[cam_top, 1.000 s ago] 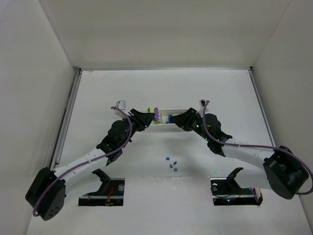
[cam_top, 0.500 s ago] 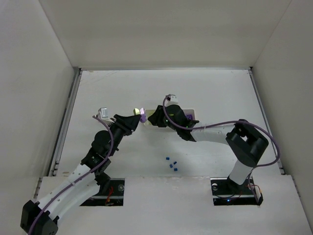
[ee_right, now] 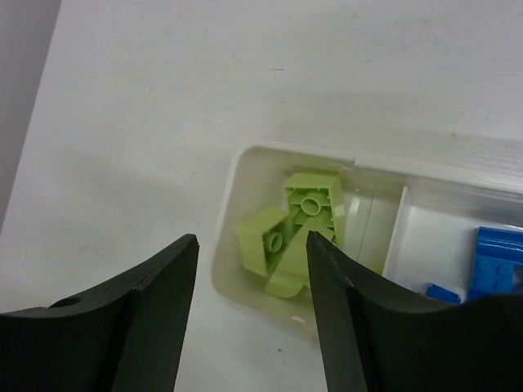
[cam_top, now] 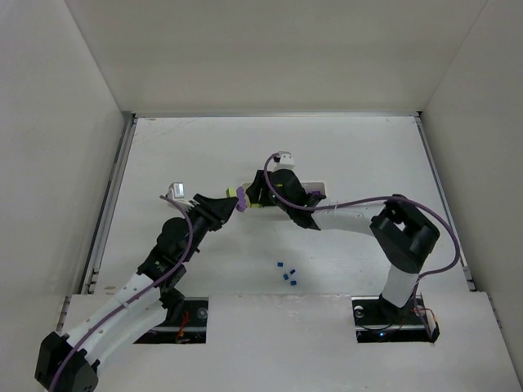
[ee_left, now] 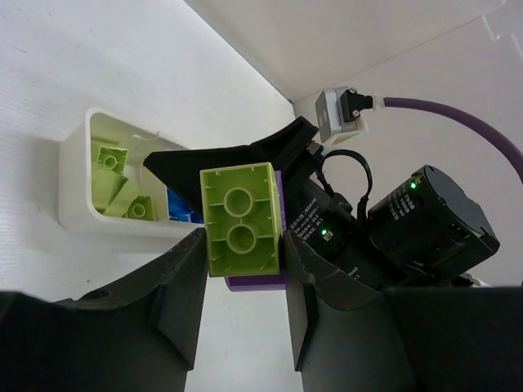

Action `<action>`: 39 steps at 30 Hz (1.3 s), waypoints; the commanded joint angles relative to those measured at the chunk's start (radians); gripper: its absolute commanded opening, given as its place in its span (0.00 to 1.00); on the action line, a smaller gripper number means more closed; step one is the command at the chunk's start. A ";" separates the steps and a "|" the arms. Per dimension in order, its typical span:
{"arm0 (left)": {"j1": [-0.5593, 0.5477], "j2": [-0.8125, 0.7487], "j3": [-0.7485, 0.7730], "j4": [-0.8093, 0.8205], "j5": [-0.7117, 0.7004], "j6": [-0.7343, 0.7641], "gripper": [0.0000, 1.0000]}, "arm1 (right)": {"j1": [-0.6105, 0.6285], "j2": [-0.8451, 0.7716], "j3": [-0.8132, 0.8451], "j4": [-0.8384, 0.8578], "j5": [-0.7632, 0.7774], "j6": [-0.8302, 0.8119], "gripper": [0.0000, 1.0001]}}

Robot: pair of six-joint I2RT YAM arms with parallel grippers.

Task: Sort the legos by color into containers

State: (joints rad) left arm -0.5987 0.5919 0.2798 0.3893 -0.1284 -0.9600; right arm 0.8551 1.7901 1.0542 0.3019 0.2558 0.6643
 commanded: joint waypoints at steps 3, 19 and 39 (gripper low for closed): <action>0.020 -0.003 -0.017 0.063 0.030 -0.104 0.17 | -0.006 -0.067 0.003 0.026 -0.013 -0.014 0.64; 0.084 0.117 -0.051 0.282 0.167 -0.270 0.18 | -0.098 -0.450 -0.416 0.526 -0.400 0.319 0.80; 0.029 0.169 -0.065 0.427 0.210 -0.330 0.18 | -0.138 -0.173 -0.396 1.037 -0.624 0.679 0.69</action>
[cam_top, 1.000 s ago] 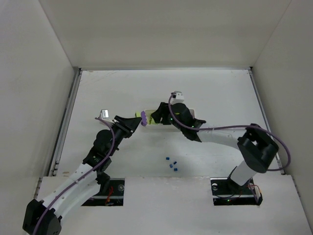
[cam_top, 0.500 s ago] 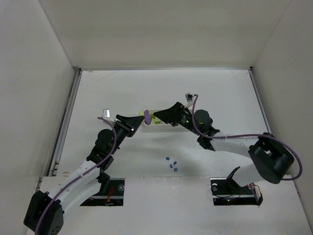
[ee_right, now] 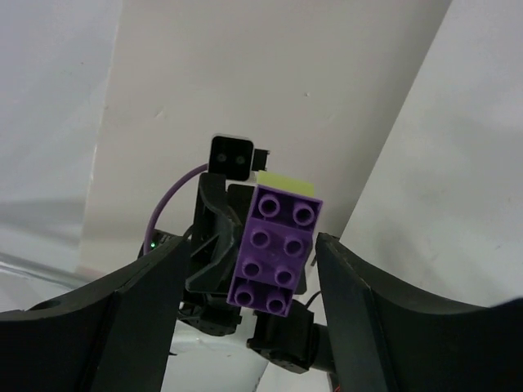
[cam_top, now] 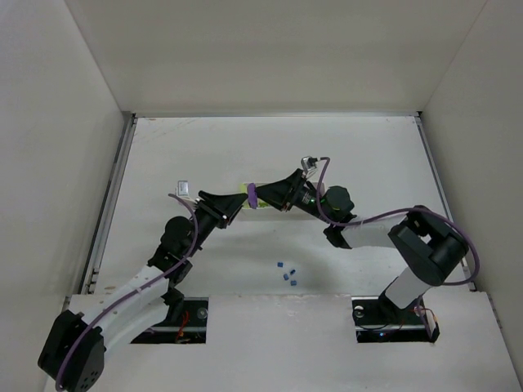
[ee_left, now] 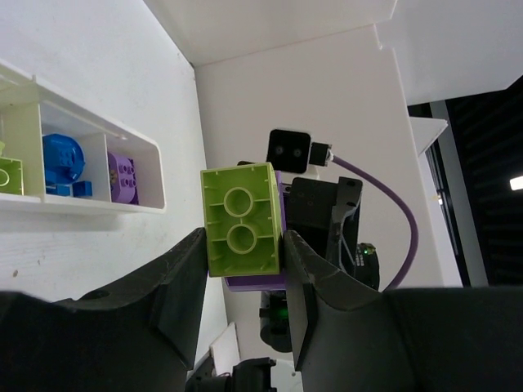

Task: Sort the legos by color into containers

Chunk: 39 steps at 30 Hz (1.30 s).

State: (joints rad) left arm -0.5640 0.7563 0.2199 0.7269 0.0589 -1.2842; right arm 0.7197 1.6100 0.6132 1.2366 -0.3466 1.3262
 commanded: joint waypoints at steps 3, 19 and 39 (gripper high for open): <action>-0.017 0.011 -0.013 0.103 0.007 -0.004 0.18 | -0.001 0.024 0.057 0.086 -0.020 0.018 0.64; -0.017 0.061 -0.005 0.132 0.019 0.006 0.18 | 0.001 0.064 0.091 0.020 -0.009 -0.001 0.46; 0.016 0.087 -0.011 0.097 0.013 0.077 0.16 | -0.128 -0.205 -0.069 -0.266 0.089 -0.203 0.26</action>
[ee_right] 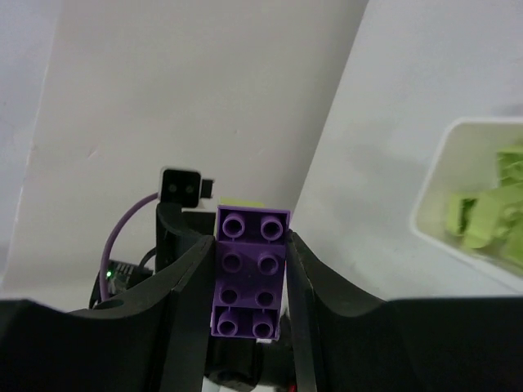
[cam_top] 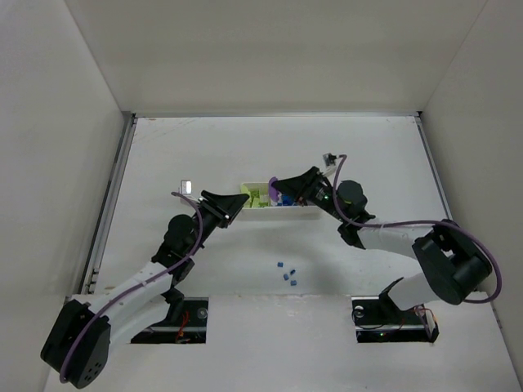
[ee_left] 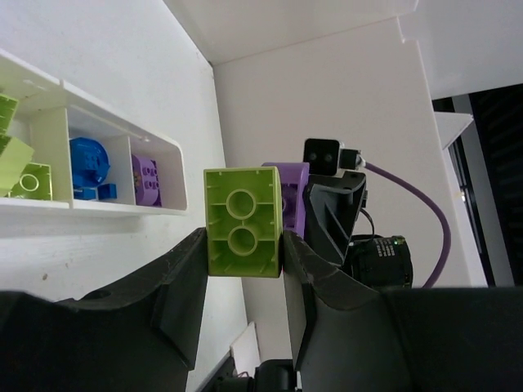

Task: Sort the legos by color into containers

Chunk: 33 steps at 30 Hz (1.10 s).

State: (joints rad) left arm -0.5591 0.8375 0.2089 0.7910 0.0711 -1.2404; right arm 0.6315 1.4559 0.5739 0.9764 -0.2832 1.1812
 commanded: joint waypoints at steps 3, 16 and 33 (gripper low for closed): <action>0.012 0.014 -0.008 0.031 -0.011 0.048 0.16 | -0.100 -0.095 -0.083 -0.034 0.036 -0.081 0.26; -0.043 0.103 0.122 -0.114 -0.097 0.255 0.16 | -0.079 -0.166 0.035 -0.693 0.657 -0.515 0.27; -0.083 0.255 0.251 -0.225 -0.171 0.410 0.16 | -0.048 -0.052 0.149 -0.785 0.750 -0.652 0.43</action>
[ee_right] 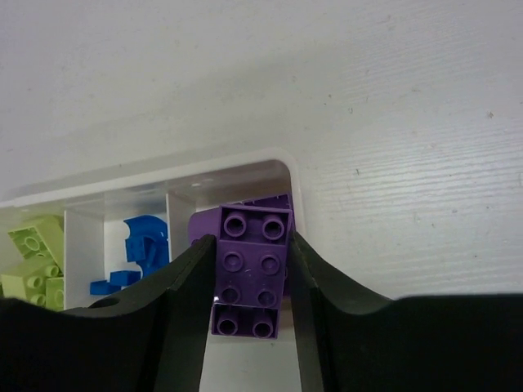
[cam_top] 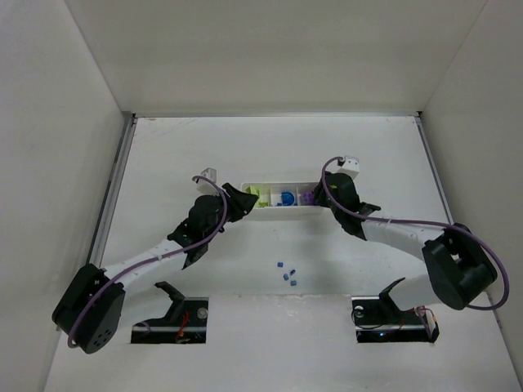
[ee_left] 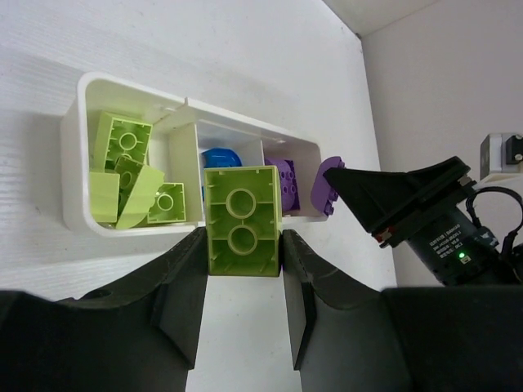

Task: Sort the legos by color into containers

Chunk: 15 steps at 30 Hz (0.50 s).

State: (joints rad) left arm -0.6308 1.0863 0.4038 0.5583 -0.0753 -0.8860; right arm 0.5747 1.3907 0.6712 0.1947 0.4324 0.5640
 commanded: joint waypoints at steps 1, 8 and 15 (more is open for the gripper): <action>-0.013 0.009 0.059 0.008 -0.027 0.062 0.16 | 0.012 0.016 0.053 -0.003 0.035 -0.038 0.46; -0.017 0.061 0.105 -0.031 -0.043 0.123 0.16 | 0.035 -0.013 0.045 0.008 0.038 -0.039 0.59; -0.036 0.174 0.214 -0.145 -0.061 0.228 0.16 | 0.079 -0.142 -0.010 0.037 0.042 -0.024 0.59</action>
State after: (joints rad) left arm -0.6544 1.2343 0.5442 0.4564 -0.1158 -0.7406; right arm 0.6266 1.3247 0.6720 0.1867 0.4507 0.5392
